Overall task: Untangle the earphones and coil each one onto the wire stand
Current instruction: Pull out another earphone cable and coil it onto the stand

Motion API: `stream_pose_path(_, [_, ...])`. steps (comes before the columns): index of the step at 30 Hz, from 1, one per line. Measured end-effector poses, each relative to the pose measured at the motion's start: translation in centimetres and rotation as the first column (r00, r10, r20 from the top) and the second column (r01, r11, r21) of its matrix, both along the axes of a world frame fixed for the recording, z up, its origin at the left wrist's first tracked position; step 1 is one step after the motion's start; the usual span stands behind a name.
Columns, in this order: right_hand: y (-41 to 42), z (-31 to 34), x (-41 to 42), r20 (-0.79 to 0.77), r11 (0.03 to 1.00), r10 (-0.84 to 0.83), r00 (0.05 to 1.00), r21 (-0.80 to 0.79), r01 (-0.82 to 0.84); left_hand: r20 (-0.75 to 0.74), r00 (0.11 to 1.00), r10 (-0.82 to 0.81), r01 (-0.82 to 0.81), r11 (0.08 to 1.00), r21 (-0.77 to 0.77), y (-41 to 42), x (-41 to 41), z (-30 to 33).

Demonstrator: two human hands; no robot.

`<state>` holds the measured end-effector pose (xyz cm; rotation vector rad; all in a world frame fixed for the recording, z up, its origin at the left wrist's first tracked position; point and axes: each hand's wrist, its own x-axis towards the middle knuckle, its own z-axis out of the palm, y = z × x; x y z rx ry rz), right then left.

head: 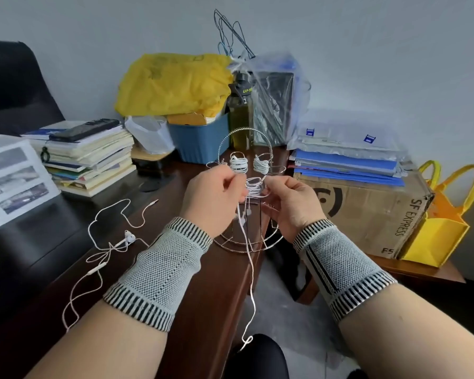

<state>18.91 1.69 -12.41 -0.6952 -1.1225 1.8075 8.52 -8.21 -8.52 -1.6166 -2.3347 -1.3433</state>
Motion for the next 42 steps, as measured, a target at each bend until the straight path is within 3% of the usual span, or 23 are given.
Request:
stream_pose_path(5, [-0.2, -0.3, 0.3, -0.039, 0.999, 0.051, 0.998, 0.006, -0.051, -0.067, 0.965, -0.252, 0.23, 0.944, -0.238, -0.5, -0.9, -0.2])
stream_pose_path(8, [-0.1, -0.3, 0.5, -0.083, 0.996, 0.085, 0.993, 0.006, -0.085, 0.048, 0.945, -0.322, 0.326, 0.933, -0.152, -0.5, -0.7, 0.4])
stream_pose_path(13, [0.3, -0.2, 0.1, -0.068, 0.998, 0.052, 0.996, -0.044, -0.055, 0.341, 0.925, -0.168, 0.161, 0.986, 0.051, 0.7, -1.3, 0.5])
stream_pose_path(14, [0.3, -0.1, -0.1, -0.041, 0.998, 0.036, 0.999, -0.049, -0.038, 0.329, 0.938, -0.105, 0.099, 0.994, 0.036, 0.9, -1.3, 0.3])
stream_pose_path(16, [0.3, 0.3, -0.4, 0.013, 0.999, -0.005, 1.0, -0.045, 0.006, 0.084, 0.996, 0.033, -0.027, 0.997, -0.072, 1.1, -1.4, 0.4])
stream_pose_path(18, [0.4, 0.7, -0.9, 0.069, 0.999, -0.047, 0.997, -0.013, 0.048, -0.166, 0.981, 0.104, -0.124, 0.985, -0.117, 1.0, -1.4, 0.5])
stream_pose_path(22, [0.7, 0.8, -1.8, 0.18, 0.991, -0.128, 0.975, 0.066, 0.118, -0.295, 0.944, 0.146, -0.191, 0.973, -0.128, 0.9, -1.7, 0.1])
stream_pose_path(24, [0.9, 0.5, -2.1, 0.207, 0.983, -0.175, 0.963, 0.088, 0.16, -0.238, 0.96, 0.146, -0.175, 0.979, -0.103, 0.9, -2.1, -0.6])
stream_pose_path(28, [0.9, 0.0, -2.4, 0.182, 0.983, -0.171, 0.968, 0.093, 0.157, 0.039, 0.999, -0.004, 0.006, 0.999, -0.051, -0.1, -3.1, -2.2])
stream_pose_path(32, [0.4, -0.4, -2.0, 0.049, 0.991, -0.122, 0.991, 0.064, 0.119, 0.2, 0.971, -0.128, 0.118, 0.991, 0.061, -1.0, -2.5, -2.7])
stream_pose_path(36, [-0.3, -1.5, -1.5, -0.005, 0.983, -0.113, 0.994, 0.148, 0.112, 0.215, 0.958, -0.189, 0.173, 0.981, 0.091, -1.4, -2.3, -3.1])
stream_pose_path(42, [-0.5, -2.6, -1.6, 0.128, 0.897, -0.25, 0.96, 0.404, 0.18, 0.145, 0.977, -0.154, 0.149, 0.988, 0.041, -1.1, -3.0, -3.5])
